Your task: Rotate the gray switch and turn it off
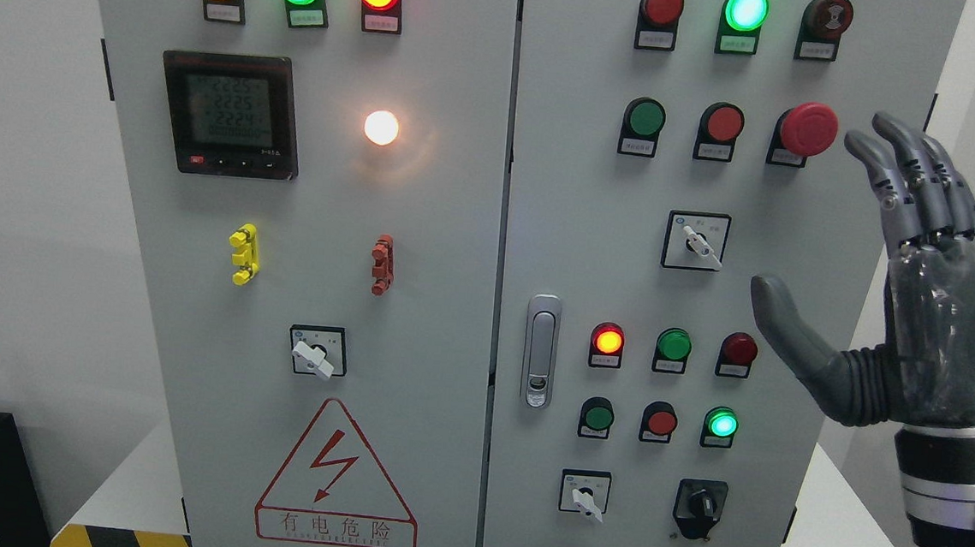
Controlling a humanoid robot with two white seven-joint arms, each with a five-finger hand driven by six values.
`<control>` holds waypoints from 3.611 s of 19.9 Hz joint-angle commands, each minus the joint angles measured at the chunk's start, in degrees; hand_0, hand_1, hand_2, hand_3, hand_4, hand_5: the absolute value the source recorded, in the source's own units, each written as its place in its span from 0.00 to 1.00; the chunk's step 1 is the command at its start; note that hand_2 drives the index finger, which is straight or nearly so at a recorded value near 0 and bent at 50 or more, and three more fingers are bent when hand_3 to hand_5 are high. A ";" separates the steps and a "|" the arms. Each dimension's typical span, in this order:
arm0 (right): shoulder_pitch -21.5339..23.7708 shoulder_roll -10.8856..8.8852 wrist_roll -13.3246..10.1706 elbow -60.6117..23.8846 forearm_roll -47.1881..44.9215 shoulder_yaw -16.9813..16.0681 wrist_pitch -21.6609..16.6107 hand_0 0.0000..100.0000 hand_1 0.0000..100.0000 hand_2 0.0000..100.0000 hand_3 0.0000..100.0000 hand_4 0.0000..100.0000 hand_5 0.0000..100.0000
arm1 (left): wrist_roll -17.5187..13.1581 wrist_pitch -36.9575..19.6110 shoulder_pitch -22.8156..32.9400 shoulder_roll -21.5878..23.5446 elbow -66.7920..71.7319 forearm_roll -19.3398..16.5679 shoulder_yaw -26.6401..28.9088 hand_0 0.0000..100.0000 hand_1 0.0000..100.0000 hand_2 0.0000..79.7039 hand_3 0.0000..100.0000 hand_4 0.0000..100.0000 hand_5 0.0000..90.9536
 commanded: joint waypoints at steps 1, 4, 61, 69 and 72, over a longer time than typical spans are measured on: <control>0.04 -0.16 -0.02 -0.15 0.07 0.12 0.01 0.23 0.12 0.00 0.00 0.00 0.00 | 0.02 0.00 0.00 0.00 -0.05 0.00 1.85 0.12 0.39 0.00 0.00 0.00 0.00; 0.12 -0.07 -0.02 -0.06 0.07 -0.41 0.01 0.23 0.12 0.00 0.00 0.00 0.00 | 0.02 0.00 0.00 0.00 -0.05 0.00 1.85 0.12 0.39 0.00 0.00 0.00 0.00; 3.29 1.08 0.15 4.33 2.70 5.30 14.77 0.00 0.27 0.35 0.60 0.68 0.83 | 0.02 0.00 0.00 0.00 -0.05 0.00 1.85 0.12 0.39 0.00 0.00 0.00 0.00; 1.88 1.16 0.15 5.56 2.80 5.56 15.12 0.00 0.30 0.41 0.68 0.71 0.84 | 0.02 0.00 0.00 0.00 -0.05 0.00 1.85 0.12 0.39 0.00 0.00 0.00 0.00; 1.10 1.34 -0.20 6.00 2.71 6.00 15.12 0.00 0.30 0.42 0.74 0.73 0.86 | 0.02 0.00 0.00 0.00 -0.05 0.00 1.85 0.12 0.39 0.00 0.00 0.00 0.00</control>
